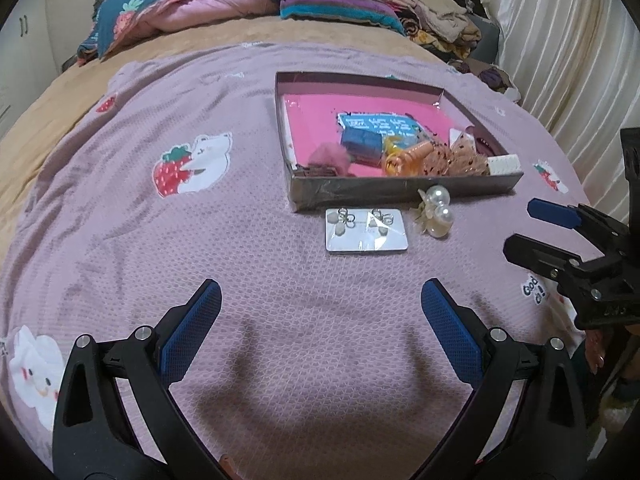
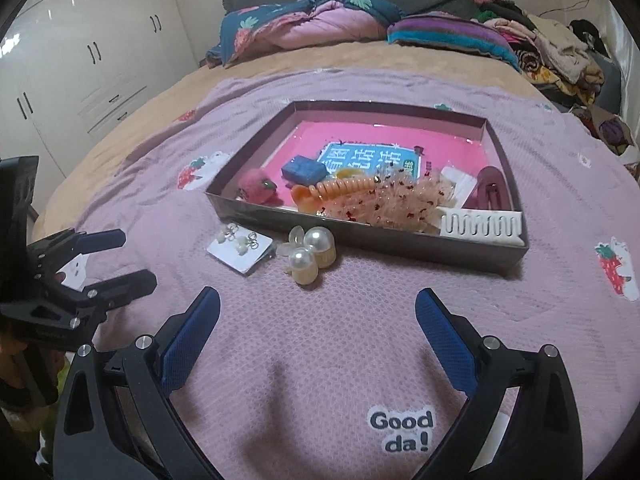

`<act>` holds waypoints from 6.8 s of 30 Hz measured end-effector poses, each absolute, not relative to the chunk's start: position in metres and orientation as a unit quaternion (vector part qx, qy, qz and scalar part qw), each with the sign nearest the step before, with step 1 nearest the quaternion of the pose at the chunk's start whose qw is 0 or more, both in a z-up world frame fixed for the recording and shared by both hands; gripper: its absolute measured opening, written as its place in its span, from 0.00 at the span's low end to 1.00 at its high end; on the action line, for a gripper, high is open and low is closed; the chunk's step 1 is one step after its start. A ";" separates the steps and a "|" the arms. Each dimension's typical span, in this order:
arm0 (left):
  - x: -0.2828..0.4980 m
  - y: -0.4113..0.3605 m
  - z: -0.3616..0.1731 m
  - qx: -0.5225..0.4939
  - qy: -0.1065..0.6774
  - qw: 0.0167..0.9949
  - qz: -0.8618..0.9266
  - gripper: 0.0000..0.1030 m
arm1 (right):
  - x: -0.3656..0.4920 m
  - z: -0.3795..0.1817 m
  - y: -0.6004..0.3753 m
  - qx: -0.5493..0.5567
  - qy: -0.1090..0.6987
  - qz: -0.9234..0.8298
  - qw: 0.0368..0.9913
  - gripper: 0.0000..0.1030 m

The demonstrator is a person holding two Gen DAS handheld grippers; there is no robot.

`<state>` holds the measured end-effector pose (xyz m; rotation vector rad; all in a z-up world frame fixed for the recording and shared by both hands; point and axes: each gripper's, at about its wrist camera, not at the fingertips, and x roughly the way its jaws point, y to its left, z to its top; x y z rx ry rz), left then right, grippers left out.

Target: Organize jewelry

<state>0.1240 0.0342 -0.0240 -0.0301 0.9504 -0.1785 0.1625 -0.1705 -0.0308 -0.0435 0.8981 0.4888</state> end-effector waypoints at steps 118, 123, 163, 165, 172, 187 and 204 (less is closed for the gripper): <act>0.210 -0.034 0.039 -0.024 0.394 0.904 -0.166 0.55 | 0.210 0.047 -0.253 0.009 0.330 0.179 0.927 0.46; 0.223 -0.029 0.029 -0.027 0.402 0.902 -0.154 0.56 | 0.227 0.035 -0.249 0.000 0.345 0.176 0.922 0.46; 0.179 -0.005 0.037 -0.035 0.394 0.912 -0.107 0.91 | 0.174 0.034 -0.250 0.009 0.335 0.159 0.929 0.96; 0.173 -0.002 0.040 -0.037 0.391 0.914 -0.104 0.91 | 0.167 0.037 -0.250 0.011 0.331 0.162 0.929 0.96; 0.143 0.002 0.043 -0.031 0.385 0.918 -0.095 0.91 | 0.146 0.039 -0.248 0.009 0.326 0.169 0.930 0.96; 0.091 0.014 0.011 -0.034 0.386 0.919 -0.068 0.91 | 0.109 0.002 -0.245 0.010 0.349 0.163 0.923 0.96; 0.081 0.013 0.009 -0.045 0.378 0.922 -0.067 0.91 | 0.091 0.001 -0.238 -0.003 0.329 0.150 0.933 0.96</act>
